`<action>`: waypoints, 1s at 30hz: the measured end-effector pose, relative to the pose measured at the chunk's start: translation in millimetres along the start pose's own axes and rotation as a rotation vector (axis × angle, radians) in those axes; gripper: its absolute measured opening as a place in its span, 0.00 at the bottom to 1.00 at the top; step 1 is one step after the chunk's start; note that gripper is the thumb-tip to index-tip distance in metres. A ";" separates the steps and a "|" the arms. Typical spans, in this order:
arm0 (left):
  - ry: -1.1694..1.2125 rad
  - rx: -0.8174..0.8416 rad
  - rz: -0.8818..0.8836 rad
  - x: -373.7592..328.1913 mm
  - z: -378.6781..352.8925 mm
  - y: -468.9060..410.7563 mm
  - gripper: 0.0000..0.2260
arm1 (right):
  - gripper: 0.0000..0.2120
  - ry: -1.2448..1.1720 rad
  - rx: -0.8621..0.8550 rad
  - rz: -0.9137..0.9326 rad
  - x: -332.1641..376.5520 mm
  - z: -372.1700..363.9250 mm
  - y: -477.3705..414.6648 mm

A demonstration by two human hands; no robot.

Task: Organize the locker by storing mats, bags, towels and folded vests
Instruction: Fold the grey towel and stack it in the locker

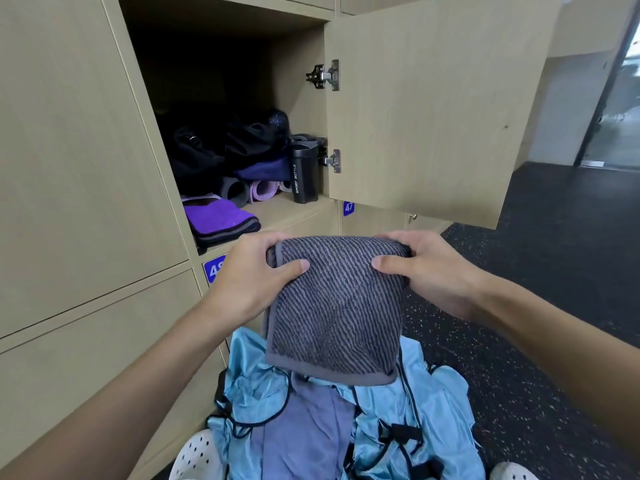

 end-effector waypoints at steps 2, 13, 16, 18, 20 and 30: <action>-0.070 -0.013 -0.049 -3.2 3.5 -0.4 0.05 | 0.12 -0.067 -0.003 -0.001 0.5 2.6 0.3; 0.590 -0.428 0.219 -6.7 13.8 -0.6 0.08 | 0.42 -0.239 0.136 -0.016 -2.6 -18.7 6.9; 0.629 -0.369 0.343 3.4 7.1 7.4 0.28 | 0.41 -0.298 0.023 0.055 4.4 -15.8 6.5; 0.726 -0.230 0.351 5.1 -7.9 14.5 0.46 | 0.42 -0.364 -0.027 0.089 7.3 -8.9 7.7; 0.766 -0.159 0.282 3.2 -17.2 19.1 0.53 | 0.44 -0.331 -0.052 0.107 7.8 -3.4 8.9; 0.695 -0.241 0.200 4.5 -3.6 5.6 0.18 | 0.15 -0.163 0.095 0.077 27.1 -4.7 14.2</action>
Point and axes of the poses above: each hand's wrist, its own y-axis away from the middle knuckle, its own z-axis out of the back of the hand, x = y × z, the point moved 6 cm from there along -y, towards the middle knuckle, and after that the axes turned 14 degrees about -z, right-handed, at the moved point
